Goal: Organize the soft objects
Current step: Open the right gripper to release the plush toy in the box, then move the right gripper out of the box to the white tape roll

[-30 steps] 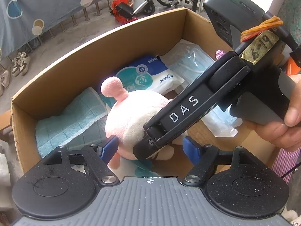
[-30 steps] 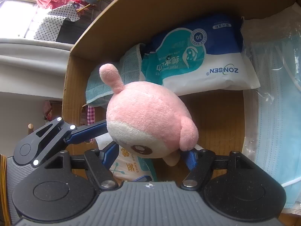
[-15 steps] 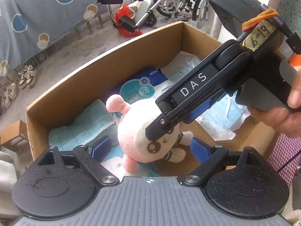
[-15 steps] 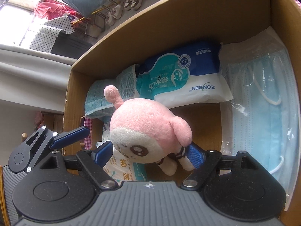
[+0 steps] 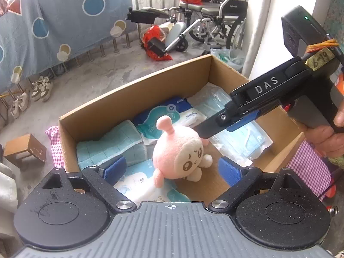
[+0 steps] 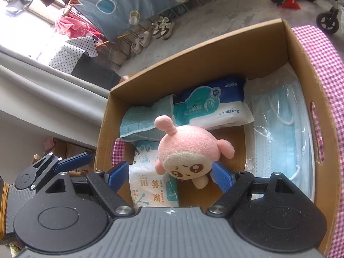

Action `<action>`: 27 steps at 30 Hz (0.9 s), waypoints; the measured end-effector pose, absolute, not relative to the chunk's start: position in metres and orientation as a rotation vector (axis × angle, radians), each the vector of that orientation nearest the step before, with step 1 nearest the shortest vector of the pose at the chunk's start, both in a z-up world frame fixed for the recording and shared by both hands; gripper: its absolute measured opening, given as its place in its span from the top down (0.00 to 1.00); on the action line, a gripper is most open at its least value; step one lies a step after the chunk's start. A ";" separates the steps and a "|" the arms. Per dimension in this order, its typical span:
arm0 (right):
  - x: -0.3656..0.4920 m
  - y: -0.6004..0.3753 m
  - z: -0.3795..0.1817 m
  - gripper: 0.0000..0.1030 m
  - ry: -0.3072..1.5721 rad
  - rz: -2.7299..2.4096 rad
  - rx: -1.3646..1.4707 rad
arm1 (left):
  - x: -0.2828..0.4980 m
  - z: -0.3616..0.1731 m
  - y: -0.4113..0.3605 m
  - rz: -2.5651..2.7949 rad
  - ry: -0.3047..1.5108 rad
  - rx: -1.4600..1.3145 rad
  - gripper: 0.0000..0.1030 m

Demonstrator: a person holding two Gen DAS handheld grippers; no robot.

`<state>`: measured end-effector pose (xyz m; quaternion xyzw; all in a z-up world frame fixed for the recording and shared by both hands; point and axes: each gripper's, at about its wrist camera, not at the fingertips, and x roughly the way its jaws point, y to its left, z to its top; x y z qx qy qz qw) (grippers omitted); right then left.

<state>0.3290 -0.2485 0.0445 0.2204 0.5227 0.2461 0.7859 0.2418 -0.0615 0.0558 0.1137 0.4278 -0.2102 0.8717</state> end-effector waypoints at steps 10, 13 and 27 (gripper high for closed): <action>0.234 -0.277 0.103 0.14 0.904 0.621 0.484 | 0.176 0.095 -0.011 -0.447 0.773 0.066 0.06; 0.195 -0.287 0.113 0.13 0.826 0.650 0.484 | 0.144 0.101 0.001 -0.450 0.718 0.044 0.04; 0.110 -0.252 0.011 0.32 0.913 0.650 0.552 | 0.084 0.002 -0.019 -0.500 0.848 -0.020 0.10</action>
